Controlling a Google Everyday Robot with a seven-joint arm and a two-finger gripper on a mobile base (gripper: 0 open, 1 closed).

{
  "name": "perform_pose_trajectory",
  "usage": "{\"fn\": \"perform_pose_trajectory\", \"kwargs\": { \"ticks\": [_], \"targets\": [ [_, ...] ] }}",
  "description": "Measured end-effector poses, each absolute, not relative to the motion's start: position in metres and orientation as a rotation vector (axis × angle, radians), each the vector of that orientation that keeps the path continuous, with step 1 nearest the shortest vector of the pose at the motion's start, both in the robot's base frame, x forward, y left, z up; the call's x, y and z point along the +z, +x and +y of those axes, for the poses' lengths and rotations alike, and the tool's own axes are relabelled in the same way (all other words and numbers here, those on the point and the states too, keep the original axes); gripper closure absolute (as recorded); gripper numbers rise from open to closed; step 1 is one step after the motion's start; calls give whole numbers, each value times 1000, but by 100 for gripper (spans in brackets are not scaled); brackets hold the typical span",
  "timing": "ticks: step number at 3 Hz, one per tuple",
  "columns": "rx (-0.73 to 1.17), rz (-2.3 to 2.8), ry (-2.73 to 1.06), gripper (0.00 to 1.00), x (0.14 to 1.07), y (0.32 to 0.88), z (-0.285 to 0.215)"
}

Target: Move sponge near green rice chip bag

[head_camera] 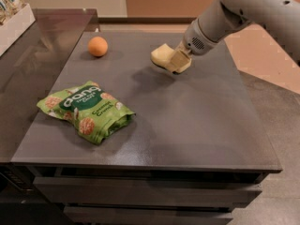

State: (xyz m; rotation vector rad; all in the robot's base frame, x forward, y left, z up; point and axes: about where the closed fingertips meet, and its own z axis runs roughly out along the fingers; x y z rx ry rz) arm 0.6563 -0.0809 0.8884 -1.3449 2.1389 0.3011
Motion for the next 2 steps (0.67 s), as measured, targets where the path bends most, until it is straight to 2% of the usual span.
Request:
{"fn": "perform_pose_trajectory", "kwargs": {
  "ticks": [2],
  "targets": [
    [476, 1924, -1689, 100, 894, 597, -21]
  ]
}}
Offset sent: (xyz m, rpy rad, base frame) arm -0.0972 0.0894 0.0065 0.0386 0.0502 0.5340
